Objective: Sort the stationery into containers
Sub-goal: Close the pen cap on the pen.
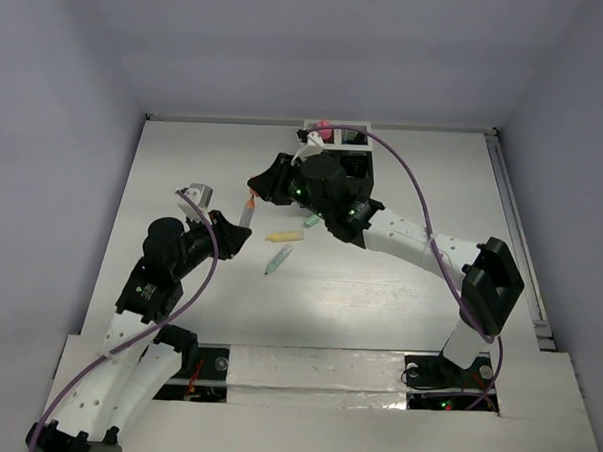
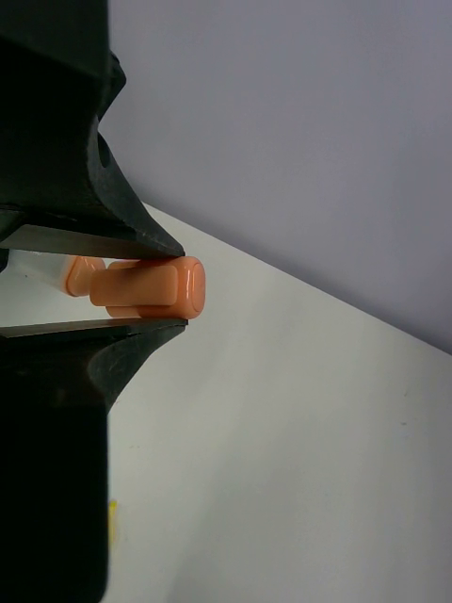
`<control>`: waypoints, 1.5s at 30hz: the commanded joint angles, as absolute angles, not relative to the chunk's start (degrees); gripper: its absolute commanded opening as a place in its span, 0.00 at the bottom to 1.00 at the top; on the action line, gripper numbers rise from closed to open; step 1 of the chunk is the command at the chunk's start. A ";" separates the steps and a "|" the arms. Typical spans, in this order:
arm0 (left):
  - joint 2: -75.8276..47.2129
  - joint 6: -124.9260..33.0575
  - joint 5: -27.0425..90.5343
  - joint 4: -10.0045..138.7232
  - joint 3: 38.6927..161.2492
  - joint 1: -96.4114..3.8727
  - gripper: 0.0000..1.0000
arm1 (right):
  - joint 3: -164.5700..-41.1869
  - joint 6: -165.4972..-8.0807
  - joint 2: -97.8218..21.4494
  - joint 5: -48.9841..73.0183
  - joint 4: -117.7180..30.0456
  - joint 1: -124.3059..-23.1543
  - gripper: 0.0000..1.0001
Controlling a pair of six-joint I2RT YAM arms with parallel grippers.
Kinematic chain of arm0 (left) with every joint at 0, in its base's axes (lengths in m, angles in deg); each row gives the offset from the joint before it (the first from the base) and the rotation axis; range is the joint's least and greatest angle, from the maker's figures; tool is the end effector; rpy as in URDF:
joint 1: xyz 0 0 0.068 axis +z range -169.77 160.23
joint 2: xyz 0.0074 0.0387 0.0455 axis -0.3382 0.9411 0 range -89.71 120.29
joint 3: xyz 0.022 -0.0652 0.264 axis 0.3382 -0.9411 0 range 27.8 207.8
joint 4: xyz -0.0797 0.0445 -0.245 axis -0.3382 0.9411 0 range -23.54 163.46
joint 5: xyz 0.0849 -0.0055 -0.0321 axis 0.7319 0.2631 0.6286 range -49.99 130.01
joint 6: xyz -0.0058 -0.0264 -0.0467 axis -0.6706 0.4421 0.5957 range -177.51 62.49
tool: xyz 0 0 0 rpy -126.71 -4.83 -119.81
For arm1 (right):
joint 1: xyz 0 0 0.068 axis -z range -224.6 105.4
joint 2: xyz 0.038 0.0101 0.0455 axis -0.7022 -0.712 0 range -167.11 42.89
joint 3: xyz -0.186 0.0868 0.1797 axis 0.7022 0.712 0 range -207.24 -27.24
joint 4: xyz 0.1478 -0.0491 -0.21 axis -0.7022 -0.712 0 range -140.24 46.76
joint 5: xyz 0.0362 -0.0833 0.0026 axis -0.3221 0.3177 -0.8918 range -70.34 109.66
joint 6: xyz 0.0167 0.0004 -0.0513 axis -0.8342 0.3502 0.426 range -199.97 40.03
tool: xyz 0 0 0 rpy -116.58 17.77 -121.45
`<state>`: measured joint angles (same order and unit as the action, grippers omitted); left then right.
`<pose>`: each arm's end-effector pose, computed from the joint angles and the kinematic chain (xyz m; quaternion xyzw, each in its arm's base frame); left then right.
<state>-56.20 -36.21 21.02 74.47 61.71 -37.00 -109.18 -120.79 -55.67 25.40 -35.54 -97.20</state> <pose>0.1410 -0.0558 0.3066 0.0822 0.7456 -0.3315 0.5722 0.2575 0.3310 0.3449 -0.0455 0.7583 0.4464 0.4728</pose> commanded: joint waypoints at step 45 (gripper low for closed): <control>-56.41 -38.61 38.33 74.29 70.25 -36.21 0.00 | -106.44 -131.40 -55.89 12.98 -34.71 -102.96 0.00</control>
<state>-57.79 -37.46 28.87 83.11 66.43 -37.40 -106.99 -133.47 -56.98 18.84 -29.70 -99.93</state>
